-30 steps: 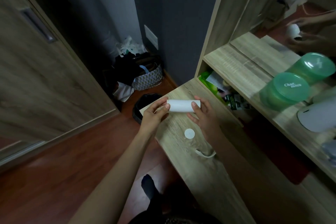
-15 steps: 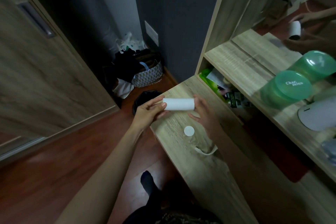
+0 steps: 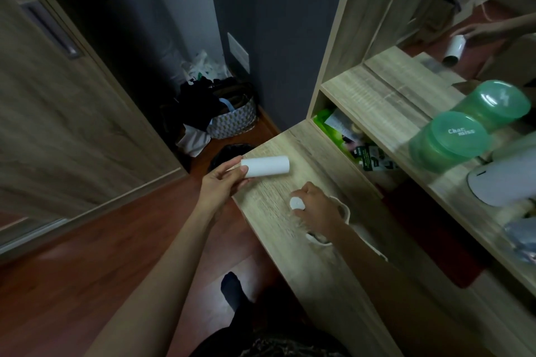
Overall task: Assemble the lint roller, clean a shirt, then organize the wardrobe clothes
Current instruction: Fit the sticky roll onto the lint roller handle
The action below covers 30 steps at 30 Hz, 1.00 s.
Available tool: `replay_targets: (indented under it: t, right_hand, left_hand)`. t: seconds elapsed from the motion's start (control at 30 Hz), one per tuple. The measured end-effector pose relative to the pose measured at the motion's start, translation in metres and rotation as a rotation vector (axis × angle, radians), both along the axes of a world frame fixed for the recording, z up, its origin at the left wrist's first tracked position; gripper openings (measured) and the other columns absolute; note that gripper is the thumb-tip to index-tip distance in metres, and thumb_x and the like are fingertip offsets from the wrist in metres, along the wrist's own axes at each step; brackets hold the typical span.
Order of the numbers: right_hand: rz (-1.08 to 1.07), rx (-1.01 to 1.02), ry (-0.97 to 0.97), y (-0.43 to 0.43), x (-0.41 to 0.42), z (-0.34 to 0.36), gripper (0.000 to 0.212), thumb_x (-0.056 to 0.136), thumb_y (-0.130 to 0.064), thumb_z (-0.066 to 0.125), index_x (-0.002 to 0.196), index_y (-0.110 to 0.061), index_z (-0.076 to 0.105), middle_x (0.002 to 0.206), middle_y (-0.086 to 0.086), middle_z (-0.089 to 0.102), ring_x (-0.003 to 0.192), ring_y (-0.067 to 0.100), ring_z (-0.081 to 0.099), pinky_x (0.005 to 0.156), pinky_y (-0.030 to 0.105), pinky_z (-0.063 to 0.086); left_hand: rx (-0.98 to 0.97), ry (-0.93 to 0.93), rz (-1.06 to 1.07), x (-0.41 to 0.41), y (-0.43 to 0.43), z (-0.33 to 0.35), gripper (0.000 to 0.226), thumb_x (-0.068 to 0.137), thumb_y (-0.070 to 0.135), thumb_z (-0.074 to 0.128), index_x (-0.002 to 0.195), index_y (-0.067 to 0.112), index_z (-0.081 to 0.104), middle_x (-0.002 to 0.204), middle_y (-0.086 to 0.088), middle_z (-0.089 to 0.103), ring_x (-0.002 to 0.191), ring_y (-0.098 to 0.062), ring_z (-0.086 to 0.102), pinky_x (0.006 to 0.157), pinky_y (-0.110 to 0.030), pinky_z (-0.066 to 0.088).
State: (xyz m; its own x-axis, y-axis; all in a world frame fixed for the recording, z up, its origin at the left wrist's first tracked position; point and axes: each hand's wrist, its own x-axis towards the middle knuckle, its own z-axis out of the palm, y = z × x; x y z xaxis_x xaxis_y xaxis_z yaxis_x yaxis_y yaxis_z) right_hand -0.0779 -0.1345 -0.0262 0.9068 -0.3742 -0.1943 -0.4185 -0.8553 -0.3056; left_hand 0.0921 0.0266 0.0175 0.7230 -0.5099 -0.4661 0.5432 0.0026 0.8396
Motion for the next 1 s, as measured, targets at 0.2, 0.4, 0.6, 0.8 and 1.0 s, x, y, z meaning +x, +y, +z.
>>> replay_targets:
  t: [0.2,0.4,0.6,0.8,1.0]
  right_hand:
    - [-0.636,0.723,-0.422,0.002,0.023,0.025,0.02,0.085,-0.013,0.068,0.105,-0.013,0.066,0.089,-0.005,0.064,0.08,0.01,0.062,0.07,0.021,0.053]
    - [-0.817,1.257,-0.625,-0.001,0.036,0.052,0.031,0.091,-0.006,0.059,0.122,-0.005,0.057,0.11,0.006,0.061,0.091,0.015,0.064,0.077,0.029,0.057]
    - [-0.834,1.323,-0.644,0.002,0.033,0.049,0.023,0.091,-0.011,0.061,0.114,-0.009,0.061,0.116,0.008,0.063,0.1,0.018,0.066,0.08,0.031,0.059]
    - [-0.836,1.34,-0.678,0.005,0.035,0.049,0.021,0.09,-0.012,0.063,0.109,-0.007,0.062,0.122,0.013,0.062,0.107,0.022,0.065,0.08,0.031,0.058]
    - [-0.929,1.238,-0.806,0.017,0.04,0.047,0.018,0.089,-0.009,0.063,0.106,-0.014,0.068,0.111,0.009,0.067,0.101,0.019,0.066,0.083,0.031,0.057]
  left_hand:
    - [-0.031,0.004,0.017,-0.002,0.002,0.005,0.035,0.086,0.004,0.069,0.12,0.005,0.066,0.109,-0.006,0.071,0.099,-0.032,0.07,0.089,-0.034,0.056]
    - [-0.042,0.009,0.003,-0.006,0.0,0.009,0.03,0.087,0.005,0.068,0.117,0.009,0.068,0.114,-0.007,0.07,0.103,-0.032,0.069,0.088,-0.032,0.056]
    - [-0.029,0.0,-0.017,-0.007,0.0,0.011,0.032,0.087,0.004,0.068,0.119,0.006,0.067,0.118,-0.009,0.067,0.108,-0.035,0.066,0.088,-0.034,0.056]
    - [-0.034,-0.001,0.001,-0.009,-0.001,0.01,0.032,0.087,0.006,0.068,0.119,0.008,0.068,0.116,-0.009,0.068,0.107,-0.032,0.067,0.09,-0.033,0.056]
    - [-0.037,0.044,0.054,-0.019,-0.01,0.01,0.028,0.086,0.005,0.07,0.114,0.007,0.067,0.116,-0.015,0.068,0.103,-0.035,0.069,0.085,-0.031,0.058]
